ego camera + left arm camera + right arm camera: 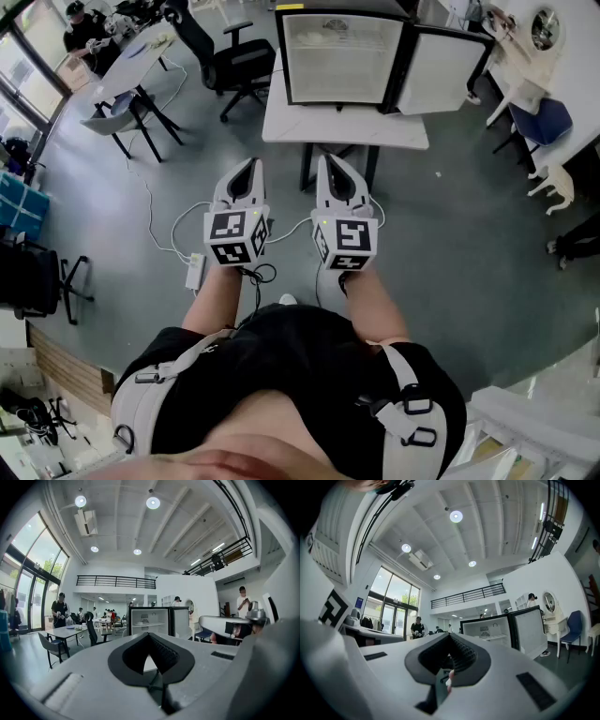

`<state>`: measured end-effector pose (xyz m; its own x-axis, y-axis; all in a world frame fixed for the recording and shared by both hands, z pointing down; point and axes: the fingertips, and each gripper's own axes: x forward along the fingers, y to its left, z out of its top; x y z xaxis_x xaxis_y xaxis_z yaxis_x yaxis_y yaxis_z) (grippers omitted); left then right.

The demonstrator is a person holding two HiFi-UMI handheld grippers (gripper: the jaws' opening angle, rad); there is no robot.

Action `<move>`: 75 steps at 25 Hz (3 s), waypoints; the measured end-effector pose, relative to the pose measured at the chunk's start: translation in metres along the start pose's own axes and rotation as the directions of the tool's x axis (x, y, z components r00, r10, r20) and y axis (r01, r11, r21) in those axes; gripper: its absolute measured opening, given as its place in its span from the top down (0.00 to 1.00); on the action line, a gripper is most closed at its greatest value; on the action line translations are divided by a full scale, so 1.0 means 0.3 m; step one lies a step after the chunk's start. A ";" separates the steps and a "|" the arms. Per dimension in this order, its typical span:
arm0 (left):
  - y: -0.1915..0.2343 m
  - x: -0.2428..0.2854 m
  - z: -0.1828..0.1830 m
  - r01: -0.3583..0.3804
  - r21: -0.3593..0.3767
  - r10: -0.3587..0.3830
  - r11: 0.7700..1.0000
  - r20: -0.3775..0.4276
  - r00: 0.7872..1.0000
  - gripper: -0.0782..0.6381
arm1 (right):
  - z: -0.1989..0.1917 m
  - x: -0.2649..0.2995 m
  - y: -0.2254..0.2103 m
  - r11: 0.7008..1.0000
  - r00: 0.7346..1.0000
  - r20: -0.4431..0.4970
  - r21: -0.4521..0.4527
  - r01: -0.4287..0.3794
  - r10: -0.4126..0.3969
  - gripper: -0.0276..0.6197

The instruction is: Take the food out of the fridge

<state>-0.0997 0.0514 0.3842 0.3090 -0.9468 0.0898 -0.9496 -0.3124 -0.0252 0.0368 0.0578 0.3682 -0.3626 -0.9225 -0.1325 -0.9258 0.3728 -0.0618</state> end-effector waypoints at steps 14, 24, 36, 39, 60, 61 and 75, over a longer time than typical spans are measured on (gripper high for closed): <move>0.116 0.033 0.029 0.042 -0.005 -0.042 0.999 0.022 0.999 0.89 | -0.005 0.105 0.082 0.999 0.999 0.011 -0.018 0.039 -0.039 0.95; 0.210 0.061 -0.006 0.105 -0.002 -0.105 0.994 0.021 0.994 0.89 | -0.039 0.180 0.170 0.997 0.998 0.004 0.024 0.070 -0.070 0.95; 0.226 0.266 -0.034 0.101 -0.006 -0.101 0.995 0.007 0.995 0.89 | -0.112 0.342 0.037 0.996 0.997 -0.004 0.044 0.082 -0.082 0.95; 0.218 0.376 -0.035 0.101 0.003 -0.101 0.995 0.001 0.995 0.89 | -0.131 0.423 -0.034 0.995 0.997 -0.001 0.050 0.082 -0.082 0.95; 0.119 1.213 0.064 -0.008 0.000 0.008 1.000 -0.023 1.000 0.89 | -0.213 1.067 -0.637 0.994 0.996 -0.078 0.104 -0.041 0.049 0.95; 0.127 1.232 0.064 -0.012 0.000 0.012 1.000 -0.024 1.000 0.89 | -0.216 1.086 -0.640 0.993 0.995 -0.080 0.104 -0.047 0.056 0.95; 0.281 1.369 0.073 -0.023 0.007 0.024 1.000 -0.029 0.999 0.89 | -0.324 1.314 -0.741 0.804 0.998 -0.060 0.594 0.034 0.002 0.70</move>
<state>-0.0517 -0.3655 0.3973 0.2849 -0.9512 0.1182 -0.9562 -0.2907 -0.0347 0.0893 -0.3984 0.4258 -0.3707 -0.9259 -0.0729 -0.6931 0.3280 -0.6419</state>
